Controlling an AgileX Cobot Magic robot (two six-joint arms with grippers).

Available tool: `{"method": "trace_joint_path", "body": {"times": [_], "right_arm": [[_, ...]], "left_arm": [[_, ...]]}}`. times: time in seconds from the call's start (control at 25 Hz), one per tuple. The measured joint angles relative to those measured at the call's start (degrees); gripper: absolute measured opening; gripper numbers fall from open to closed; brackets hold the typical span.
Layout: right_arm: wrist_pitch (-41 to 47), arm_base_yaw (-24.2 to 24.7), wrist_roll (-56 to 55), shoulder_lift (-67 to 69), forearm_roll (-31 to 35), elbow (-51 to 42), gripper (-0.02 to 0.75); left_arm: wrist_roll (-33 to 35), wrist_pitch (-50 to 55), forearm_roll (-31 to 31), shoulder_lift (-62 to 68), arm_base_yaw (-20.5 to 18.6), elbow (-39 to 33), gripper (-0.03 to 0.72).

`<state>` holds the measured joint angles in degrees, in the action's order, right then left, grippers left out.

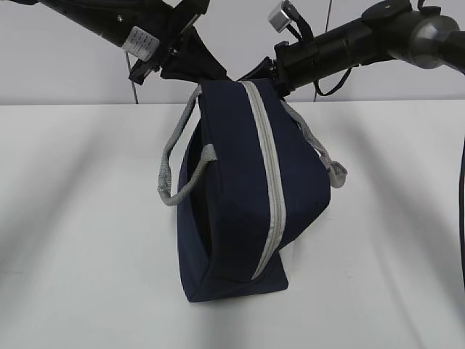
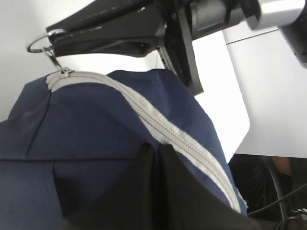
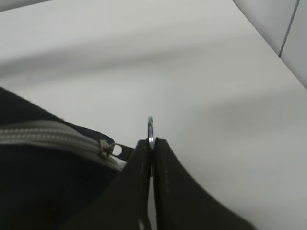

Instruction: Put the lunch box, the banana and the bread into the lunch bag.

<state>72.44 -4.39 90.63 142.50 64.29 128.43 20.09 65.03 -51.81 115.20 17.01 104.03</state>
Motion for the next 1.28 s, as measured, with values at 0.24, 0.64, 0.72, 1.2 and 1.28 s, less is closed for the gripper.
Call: {"method": "trace_joint_path", "body": {"times": [0.24,0.64,0.72,1.2,1.28], "right_arm": [[-2.52,0.73,-5.08,0.00,4.38,0.00,0.259],[-2.82,2.57,-19.77,-2.19,4.67,0.23,0.501],[-2.82,3.23,-27.68,-3.02,2.45,0.89,0.501],[-2.13,3.13,-68.99,-13.81,-29.28,-1.38,0.502],[-1.99,3.01,-73.49,-15.50,-32.98,-2.78,0.502]], "left_arm": [[0.21,-0.50,7.25,-1.29,0.11,0.58,0.176],[-0.49,-5.08,13.14,-1.81,-1.65,0.58,0.469],[-2.22,-5.15,14.95,-1.81,-2.15,0.58,0.470],[-17.00,-2.25,34.32,-2.05,-2.26,0.58,0.473],[-17.56,-1.82,34.44,-2.57,-2.26,0.58,0.473]]}}
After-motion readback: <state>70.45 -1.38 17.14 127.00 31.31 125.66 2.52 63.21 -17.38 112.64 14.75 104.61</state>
